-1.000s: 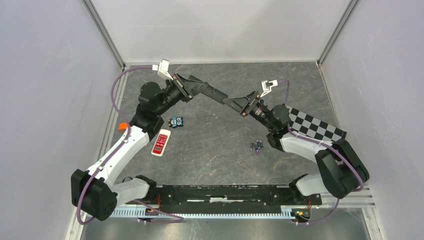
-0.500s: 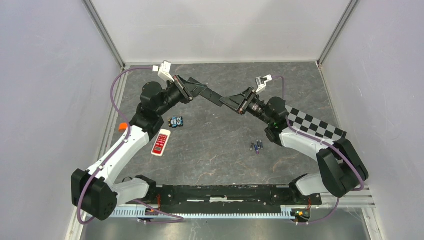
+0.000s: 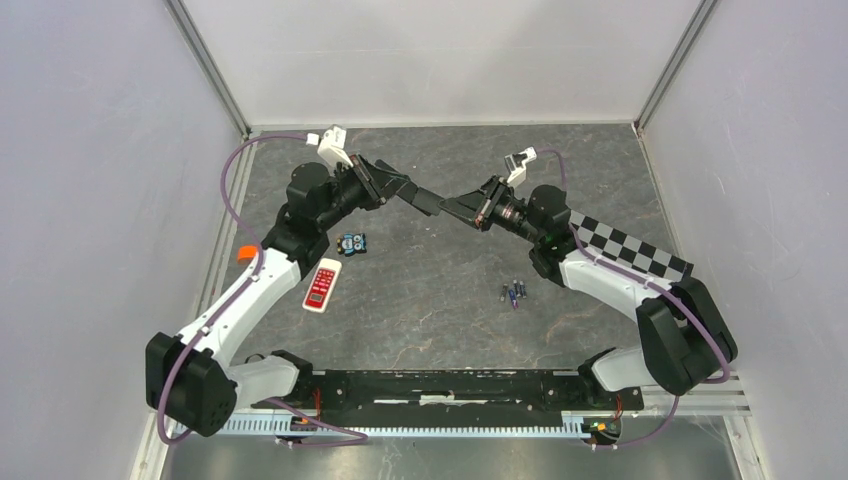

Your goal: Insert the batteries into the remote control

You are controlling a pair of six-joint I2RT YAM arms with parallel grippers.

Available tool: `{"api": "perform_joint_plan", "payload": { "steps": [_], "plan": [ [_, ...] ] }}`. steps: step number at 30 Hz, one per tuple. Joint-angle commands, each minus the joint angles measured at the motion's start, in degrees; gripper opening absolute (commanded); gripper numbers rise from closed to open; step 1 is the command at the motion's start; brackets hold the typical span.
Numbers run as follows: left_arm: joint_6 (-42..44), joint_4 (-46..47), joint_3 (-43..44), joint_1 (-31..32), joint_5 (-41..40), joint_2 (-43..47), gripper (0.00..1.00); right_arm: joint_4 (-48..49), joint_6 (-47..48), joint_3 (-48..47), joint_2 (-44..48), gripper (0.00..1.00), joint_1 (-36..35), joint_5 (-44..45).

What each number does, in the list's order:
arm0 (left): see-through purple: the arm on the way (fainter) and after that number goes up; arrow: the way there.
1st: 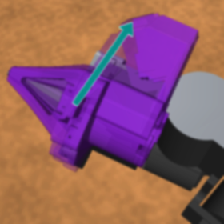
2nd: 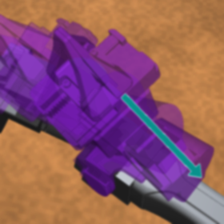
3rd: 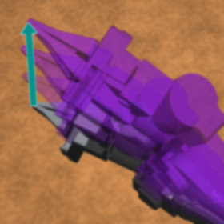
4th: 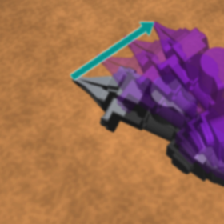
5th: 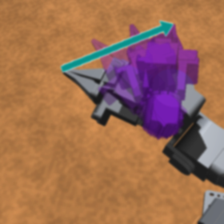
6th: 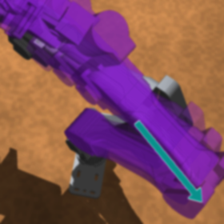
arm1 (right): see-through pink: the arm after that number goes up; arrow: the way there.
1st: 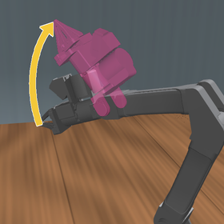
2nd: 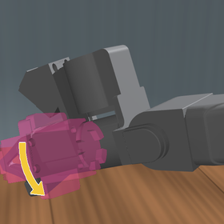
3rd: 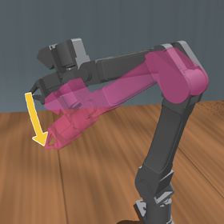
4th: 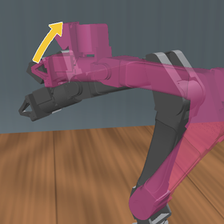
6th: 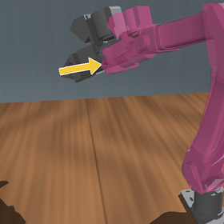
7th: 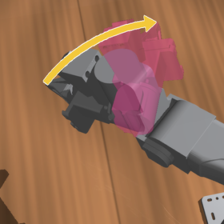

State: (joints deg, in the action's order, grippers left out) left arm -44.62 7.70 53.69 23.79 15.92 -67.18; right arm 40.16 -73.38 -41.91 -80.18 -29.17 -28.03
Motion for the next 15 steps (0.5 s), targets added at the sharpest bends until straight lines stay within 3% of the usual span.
{"api": "perform_joint_plan", "payload": {
  "steps": [1, 4, 8, 15],
  "plan": [
    [4.88, 0.09, -0.04, 0.08, -1.14, -0.87, 0.02, -1.9, 3.13, -2.35, 0.79, 0.08, -0.01, -0.97],
    [5.19, 0.21, -0.88, 0.12, -0.69, -1.67, 0.02, -0.21, 3.13, -1.47, -0.19, 0.08, 0.01, -0.93],
    [5.61, 2.23, -2.37, 0.12, 2.78, -3.02, 0.02, 4.89, 1.8, -0.28, -2.39, 0.18, 0.01, -0.73],
    [4.67, 4.76, -3.59, 0.11, 6.94, -5.17, 0.02, 8.96, 0.02, -0.67, -6.72, 0.24, -0.99, -2.59]
  ]
}}
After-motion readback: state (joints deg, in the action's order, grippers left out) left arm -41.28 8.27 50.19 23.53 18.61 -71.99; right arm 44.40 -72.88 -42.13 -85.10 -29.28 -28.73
